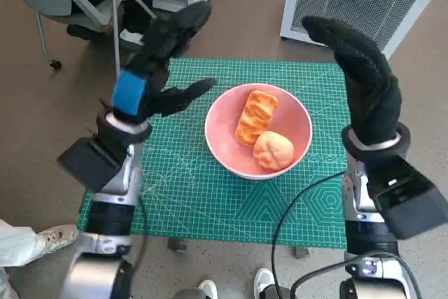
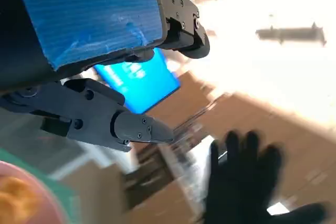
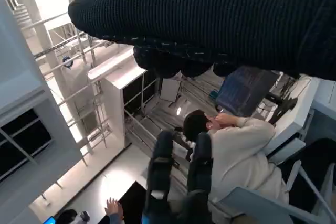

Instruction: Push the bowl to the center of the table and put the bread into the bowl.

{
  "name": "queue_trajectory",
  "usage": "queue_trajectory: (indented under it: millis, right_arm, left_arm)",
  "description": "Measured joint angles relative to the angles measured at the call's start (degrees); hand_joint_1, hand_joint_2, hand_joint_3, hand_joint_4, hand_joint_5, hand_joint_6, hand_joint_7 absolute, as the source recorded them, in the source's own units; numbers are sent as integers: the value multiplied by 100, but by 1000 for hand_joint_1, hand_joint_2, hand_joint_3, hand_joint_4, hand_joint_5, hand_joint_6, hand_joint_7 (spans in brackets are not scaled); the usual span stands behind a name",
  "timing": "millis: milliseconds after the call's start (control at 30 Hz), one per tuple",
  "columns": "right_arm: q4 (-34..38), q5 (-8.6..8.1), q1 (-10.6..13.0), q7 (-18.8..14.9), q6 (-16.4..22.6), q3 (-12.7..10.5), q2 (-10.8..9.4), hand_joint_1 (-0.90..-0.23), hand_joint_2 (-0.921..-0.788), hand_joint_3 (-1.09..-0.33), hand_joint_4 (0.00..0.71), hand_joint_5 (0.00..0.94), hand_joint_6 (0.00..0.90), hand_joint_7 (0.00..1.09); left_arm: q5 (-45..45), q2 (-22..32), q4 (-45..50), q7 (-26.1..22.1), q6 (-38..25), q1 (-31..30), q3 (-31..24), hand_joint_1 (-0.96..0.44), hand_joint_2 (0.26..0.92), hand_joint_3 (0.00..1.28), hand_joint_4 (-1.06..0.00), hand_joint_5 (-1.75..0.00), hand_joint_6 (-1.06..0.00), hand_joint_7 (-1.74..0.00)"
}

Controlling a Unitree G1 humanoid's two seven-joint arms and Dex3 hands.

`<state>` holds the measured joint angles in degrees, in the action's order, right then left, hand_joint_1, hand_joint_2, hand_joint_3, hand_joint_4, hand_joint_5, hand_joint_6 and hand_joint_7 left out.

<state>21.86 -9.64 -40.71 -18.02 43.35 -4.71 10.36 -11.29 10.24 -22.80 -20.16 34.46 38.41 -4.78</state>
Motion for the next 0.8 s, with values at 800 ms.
queue_trajectory:
  millis: [800]
  right_arm:
    - [553,55,-296,-72,175,42,-35,-570,-921,-830,191,141,-1,651]
  left_arm:
    - [-1,-167,545,78,-228,-586,-41,-414,921,254,-402,-2,-334,-310]
